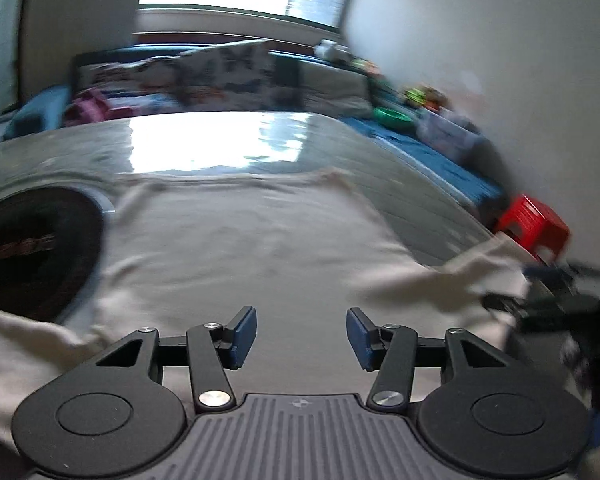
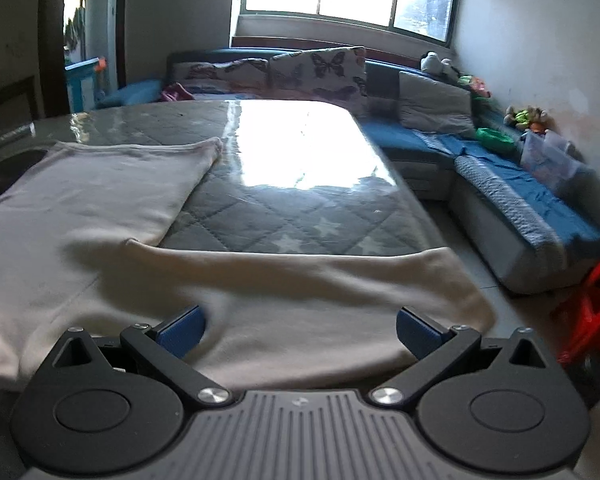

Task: Fold clothes
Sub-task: 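Grasp the opposite side of the sweatshirt with the right tool and lift it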

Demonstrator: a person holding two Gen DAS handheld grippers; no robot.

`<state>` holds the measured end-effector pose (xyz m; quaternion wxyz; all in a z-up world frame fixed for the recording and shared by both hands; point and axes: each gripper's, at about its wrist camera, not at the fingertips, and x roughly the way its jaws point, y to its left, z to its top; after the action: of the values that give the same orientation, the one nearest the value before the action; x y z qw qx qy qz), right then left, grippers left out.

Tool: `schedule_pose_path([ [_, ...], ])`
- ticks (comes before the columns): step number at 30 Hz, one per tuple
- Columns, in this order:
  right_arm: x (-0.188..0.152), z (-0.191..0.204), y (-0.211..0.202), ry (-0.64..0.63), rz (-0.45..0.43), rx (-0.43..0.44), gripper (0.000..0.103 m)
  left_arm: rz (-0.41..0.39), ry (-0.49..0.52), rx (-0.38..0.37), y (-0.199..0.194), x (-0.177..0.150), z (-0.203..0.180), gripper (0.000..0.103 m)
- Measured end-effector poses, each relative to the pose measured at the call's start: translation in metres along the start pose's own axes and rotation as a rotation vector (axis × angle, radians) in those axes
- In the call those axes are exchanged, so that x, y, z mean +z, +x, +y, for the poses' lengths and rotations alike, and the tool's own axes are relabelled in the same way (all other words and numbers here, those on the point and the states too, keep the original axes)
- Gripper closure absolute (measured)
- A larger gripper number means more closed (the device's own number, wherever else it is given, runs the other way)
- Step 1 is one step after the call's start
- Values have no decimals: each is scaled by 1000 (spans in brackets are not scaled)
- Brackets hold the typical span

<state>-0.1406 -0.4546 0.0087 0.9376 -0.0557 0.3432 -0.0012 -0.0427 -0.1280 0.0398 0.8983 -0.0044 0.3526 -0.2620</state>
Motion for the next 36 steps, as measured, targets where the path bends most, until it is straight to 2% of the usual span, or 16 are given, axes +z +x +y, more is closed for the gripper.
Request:
schedule_pose_path([
  [4, 0, 22, -16, -76, -28, 82, 0, 13, 131, -42, 2, -12, -32, 49],
  [7, -2, 39, -20, -101, -33, 140, 0, 38, 172, -74, 0, -23, -44, 49],
  [10, -9, 50, -20, -146, -18, 146, 0, 61, 211, -81, -3, -36, -51, 49],
  [15, -20, 42, -29, -143, 1, 114, 0, 53, 228, -92, -11, -49, -54, 42],
  [18, -20, 37, -34, -154, 0, 91, 0, 63, 212, -126, -21, -54, -51, 42],
  [23, -7, 45, -42, -141, -63, 117, 0, 20, 197, -123, -41, -47, -41, 42],
  [26, 1, 52, -34, -138, -84, 105, 0, -16, 185, -96, -44, -36, -36, 42],
  [31, -7, 39, -18, -102, -30, 50, 0, -42, 194, -100, -36, -20, -43, 42],
  [36, -19, 6, -21, -21, -2, -25, 2, -18, 241, -141, -9, -14, -66, 42],
])
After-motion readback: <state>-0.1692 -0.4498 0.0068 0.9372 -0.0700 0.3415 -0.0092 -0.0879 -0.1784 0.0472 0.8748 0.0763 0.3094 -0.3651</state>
